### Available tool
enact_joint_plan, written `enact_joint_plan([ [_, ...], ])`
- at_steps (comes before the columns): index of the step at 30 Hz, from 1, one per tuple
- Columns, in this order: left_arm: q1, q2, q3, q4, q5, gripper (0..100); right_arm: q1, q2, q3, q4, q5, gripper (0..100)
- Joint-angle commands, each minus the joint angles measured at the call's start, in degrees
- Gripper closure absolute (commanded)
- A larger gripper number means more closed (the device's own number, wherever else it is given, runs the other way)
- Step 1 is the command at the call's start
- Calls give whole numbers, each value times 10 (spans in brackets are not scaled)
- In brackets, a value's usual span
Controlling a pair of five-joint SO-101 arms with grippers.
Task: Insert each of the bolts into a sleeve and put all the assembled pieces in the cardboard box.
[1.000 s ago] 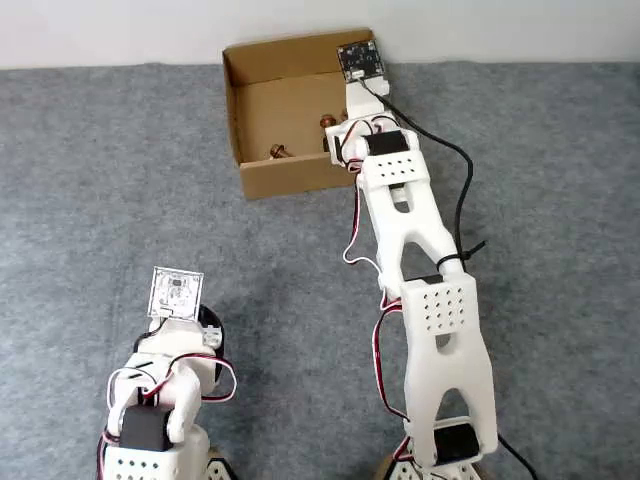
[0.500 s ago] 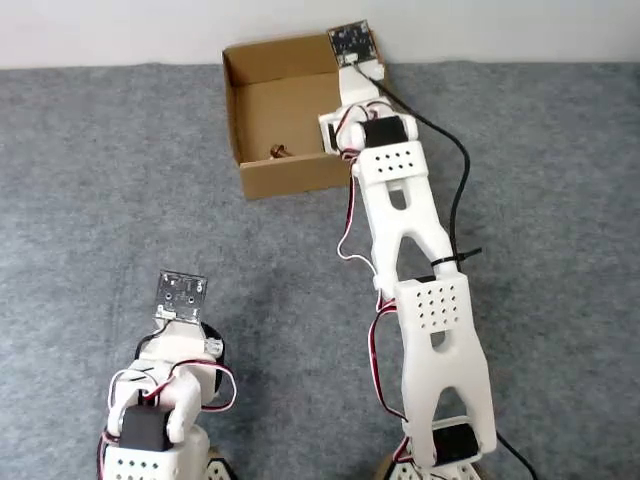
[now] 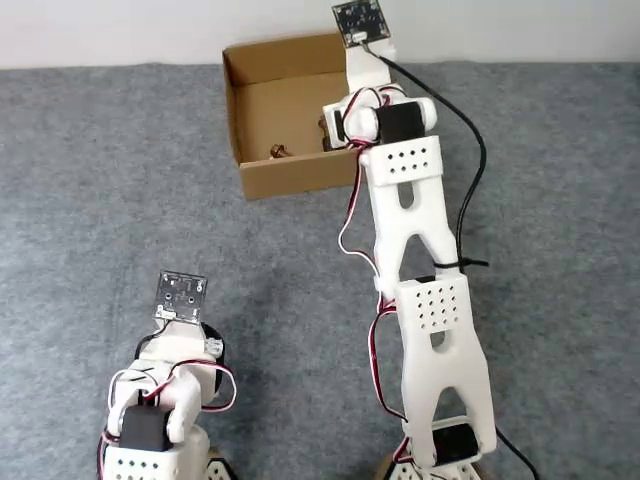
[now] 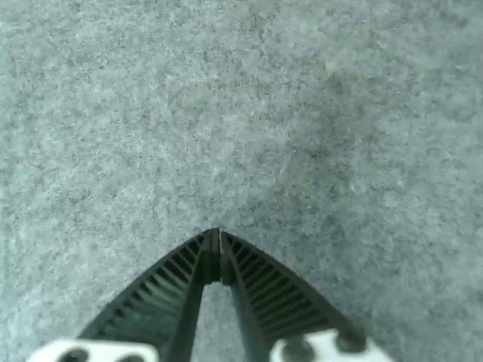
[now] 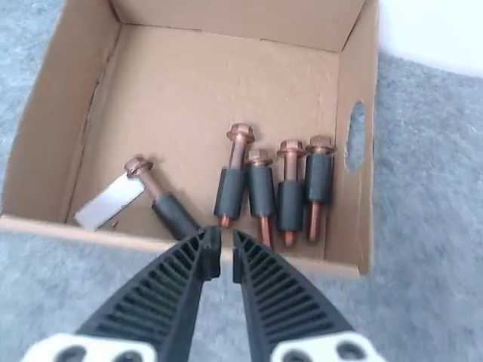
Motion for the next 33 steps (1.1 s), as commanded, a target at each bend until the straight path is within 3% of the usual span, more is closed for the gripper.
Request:
enact_joint_plan([
  [1,-5,-6,-3,4,-1,995,-3,-15,-62,61,2,990],
  [7,-5,-6,-3,4,-1,995,-2,-79,-58,136,-52,990],
  [15,-5,-6,-3,4,-1,995,5,-197,3,139,-76,991],
  [24,-5,-6,-3,4,-1,995,45,-428,294,139,-122,991],
  [33,-5,-6,-3,4,-1,995,135,-665,561,137,-126,991],
])
